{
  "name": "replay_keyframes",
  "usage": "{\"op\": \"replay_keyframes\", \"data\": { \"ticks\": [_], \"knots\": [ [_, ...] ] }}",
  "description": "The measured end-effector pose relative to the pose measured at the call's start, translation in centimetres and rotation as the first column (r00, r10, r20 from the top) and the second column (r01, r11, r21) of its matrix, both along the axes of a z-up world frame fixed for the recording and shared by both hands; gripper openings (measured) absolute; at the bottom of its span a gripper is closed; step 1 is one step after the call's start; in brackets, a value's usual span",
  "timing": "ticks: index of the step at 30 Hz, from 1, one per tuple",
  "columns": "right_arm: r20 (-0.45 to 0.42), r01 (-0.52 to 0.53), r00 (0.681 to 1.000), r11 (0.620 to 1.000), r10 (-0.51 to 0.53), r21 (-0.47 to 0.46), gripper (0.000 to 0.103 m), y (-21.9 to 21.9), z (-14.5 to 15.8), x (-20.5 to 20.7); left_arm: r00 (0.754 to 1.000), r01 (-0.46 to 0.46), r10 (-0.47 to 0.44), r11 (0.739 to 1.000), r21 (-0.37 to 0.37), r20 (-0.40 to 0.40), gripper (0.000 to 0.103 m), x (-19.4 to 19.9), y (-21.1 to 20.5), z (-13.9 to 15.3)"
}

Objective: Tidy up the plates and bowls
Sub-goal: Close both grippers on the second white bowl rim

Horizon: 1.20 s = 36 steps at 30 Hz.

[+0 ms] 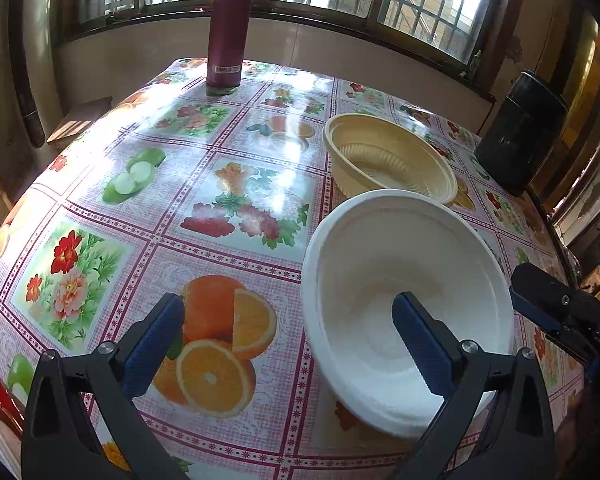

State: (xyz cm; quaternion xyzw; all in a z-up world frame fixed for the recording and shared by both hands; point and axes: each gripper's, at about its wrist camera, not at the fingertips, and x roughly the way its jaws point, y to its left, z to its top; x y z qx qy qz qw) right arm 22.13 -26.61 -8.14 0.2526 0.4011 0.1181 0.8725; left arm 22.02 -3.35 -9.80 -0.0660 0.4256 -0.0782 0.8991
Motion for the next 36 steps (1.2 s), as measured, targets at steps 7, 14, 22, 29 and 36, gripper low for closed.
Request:
{"op": "replay_keyframes", "data": {
  "ticks": [7, 14, 22, 29, 36],
  "knots": [
    [-0.010, 0.009, 1.000, 0.999, -0.010, -0.043, 0.053, 0.3, -0.2, 0.1, 0.999, 0.037, -0.037, 0.999, 0.002, 0.002, 0.103, -0.3, -0.8, 0.1],
    [-0.021, 0.020, 1.000, 0.997, -0.021, -0.070, 0.048, 0.3, -0.5, 0.2, 0.999, 0.042, -0.042, 0.999, -0.005, -0.007, 0.103, -0.2, -0.8, -0.1],
    [-0.025, 0.019, 0.999, 0.998, -0.021, -0.064, 0.046, 0.4, -0.6, 0.2, 0.999, 0.040, -0.040, 0.999, -0.002, -0.004, 0.103, -0.2, -0.7, -0.1],
    [-0.039, 0.008, 0.999, 0.997, -0.011, -0.072, 0.035, 0.7, -0.9, 0.4, 0.999, 0.054, -0.054, 0.999, 0.000, -0.007, 0.103, -0.2, -0.9, -0.1],
    [-0.040, 0.013, 0.999, 0.997, -0.016, -0.071, 0.035, 0.6, -0.9, 0.4, 0.997, 0.075, -0.075, 0.997, -0.001, -0.005, 0.103, -0.3, -1.3, -0.1]
  ]
}}
